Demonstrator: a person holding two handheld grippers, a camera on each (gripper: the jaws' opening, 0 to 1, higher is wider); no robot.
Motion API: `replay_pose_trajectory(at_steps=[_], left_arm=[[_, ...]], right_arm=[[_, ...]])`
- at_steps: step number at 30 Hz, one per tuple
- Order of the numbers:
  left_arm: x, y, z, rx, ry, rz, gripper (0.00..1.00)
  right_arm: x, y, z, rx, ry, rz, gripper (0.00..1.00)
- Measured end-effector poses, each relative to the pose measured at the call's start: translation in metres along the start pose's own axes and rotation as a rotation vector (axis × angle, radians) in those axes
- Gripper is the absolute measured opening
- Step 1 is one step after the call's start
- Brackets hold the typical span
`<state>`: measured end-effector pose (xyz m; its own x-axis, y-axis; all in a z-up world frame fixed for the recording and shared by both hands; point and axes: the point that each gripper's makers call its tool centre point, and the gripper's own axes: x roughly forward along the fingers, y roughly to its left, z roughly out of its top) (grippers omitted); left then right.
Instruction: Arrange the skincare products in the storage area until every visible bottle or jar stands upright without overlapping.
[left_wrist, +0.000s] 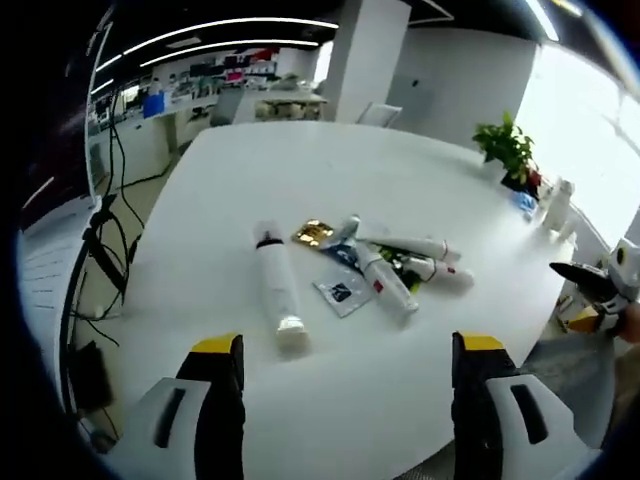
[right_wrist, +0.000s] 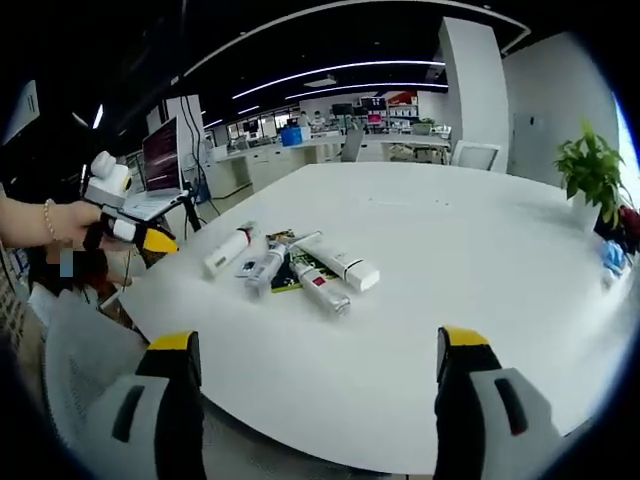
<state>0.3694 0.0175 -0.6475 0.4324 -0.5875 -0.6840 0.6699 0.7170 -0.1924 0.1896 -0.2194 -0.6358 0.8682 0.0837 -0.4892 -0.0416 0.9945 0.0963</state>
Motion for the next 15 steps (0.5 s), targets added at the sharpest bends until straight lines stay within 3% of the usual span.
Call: replay_pose_trajectory(at_steps=[9,15], left_arm=[[0.029,0.019,0.004,0.031,0.087,0.039,0.78],[0.045,0.034,0.006,-0.001,0.135,0.074,0.77]], right_arm=[[0.000,-0.004,-0.002,0.020,0.004,-0.011,0.99],[0.001,-0.005,-0.002,0.026,0.006,-0.016,0.99]])
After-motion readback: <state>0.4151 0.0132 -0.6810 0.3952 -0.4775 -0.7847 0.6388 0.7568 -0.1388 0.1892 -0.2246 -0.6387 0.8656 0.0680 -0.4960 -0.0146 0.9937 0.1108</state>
